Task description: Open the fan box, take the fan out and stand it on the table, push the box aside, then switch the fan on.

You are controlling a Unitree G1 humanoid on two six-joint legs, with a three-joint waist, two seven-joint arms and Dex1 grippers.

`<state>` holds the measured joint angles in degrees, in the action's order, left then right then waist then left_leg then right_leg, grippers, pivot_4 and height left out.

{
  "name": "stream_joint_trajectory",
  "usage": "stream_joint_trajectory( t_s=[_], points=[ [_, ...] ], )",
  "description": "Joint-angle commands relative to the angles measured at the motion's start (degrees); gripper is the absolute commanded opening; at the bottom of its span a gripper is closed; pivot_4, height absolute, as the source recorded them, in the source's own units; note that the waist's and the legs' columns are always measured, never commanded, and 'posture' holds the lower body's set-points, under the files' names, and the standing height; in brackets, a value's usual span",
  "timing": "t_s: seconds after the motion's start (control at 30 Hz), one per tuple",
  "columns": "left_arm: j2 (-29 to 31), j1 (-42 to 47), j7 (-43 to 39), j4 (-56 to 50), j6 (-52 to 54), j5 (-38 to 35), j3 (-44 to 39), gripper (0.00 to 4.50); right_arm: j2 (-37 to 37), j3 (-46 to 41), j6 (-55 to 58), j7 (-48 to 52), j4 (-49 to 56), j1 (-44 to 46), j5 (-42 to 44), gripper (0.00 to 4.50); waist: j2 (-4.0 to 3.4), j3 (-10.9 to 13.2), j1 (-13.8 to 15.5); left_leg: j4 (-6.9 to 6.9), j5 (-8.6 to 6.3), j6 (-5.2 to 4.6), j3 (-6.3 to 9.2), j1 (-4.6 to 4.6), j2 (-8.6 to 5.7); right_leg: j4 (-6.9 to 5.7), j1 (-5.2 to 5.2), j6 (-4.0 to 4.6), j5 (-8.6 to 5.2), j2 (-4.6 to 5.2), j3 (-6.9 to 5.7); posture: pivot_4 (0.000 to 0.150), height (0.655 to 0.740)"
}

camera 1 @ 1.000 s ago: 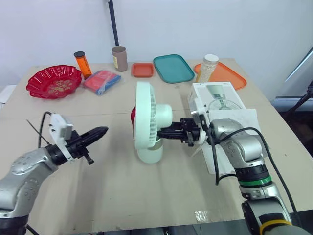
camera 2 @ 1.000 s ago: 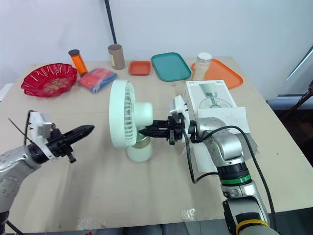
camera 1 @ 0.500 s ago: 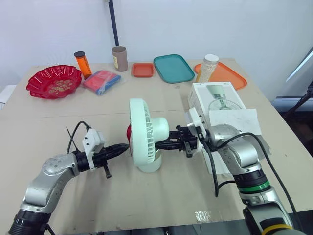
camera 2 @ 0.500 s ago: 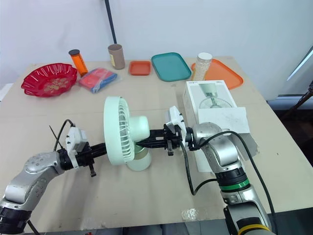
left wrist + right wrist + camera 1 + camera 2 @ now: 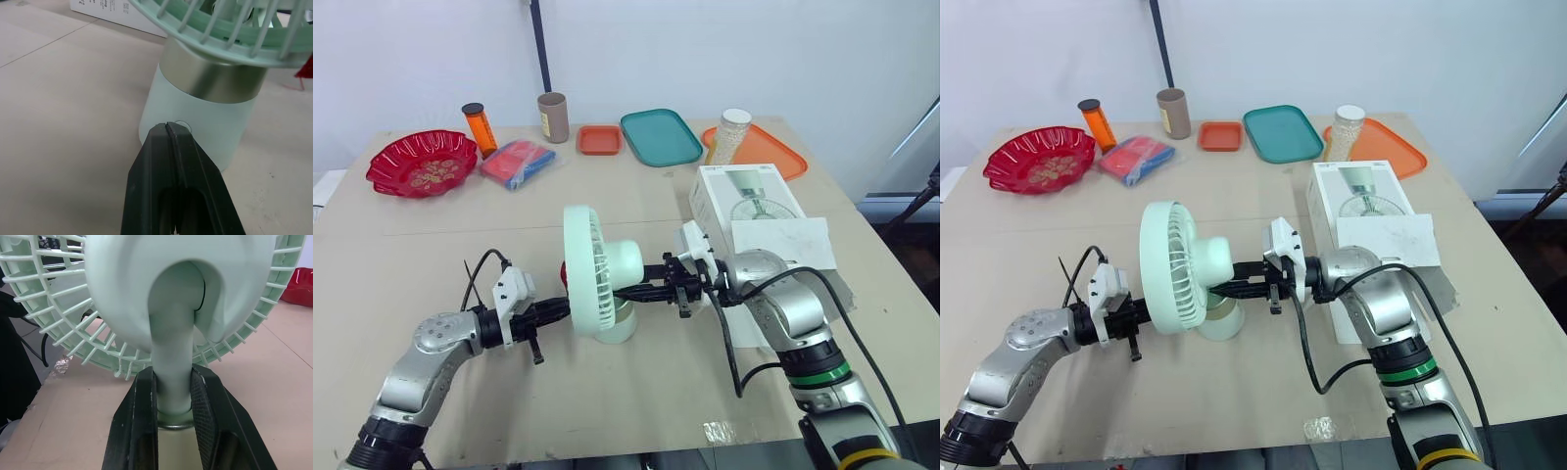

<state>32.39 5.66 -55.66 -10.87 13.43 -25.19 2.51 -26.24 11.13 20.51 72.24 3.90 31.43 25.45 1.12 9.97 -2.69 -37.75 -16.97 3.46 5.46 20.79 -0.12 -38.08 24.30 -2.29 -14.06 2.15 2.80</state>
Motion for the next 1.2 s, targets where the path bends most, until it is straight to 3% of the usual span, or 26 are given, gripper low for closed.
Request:
stream_joint_trajectory(
  t_s=[0.03, 1.2],
  points=[
    [-0.4, 0.9, -0.9, 0.2, -1.6, 0.7, 0.5, 0.05, 0.6, -0.6, -1.8, -0.3, 2.0, 0.5, 0.7, 0.38, 0.0, 0.0, 0.0, 0.0, 0.0, 0.0, 0.0, 0.0, 0.0, 0.0, 0.0, 0.0, 0.0, 0.01, 0.0, 0.15, 0.74],
    [-2.1, 3.3, -3.6, 1.9, -1.7, 2.7, 2.9, 0.05, 0.5, -0.2, -1.2, -2.4, 3.6, 0.2, 0.3, 0.38, 0.01, 0.0, 0.0, -0.12, -0.01, -0.02, 0.02, 0.0, -0.01, -0.04, -0.04, -0.01, 0.0, 0.01, -0.02, 0.15, 0.74]
  ],
)
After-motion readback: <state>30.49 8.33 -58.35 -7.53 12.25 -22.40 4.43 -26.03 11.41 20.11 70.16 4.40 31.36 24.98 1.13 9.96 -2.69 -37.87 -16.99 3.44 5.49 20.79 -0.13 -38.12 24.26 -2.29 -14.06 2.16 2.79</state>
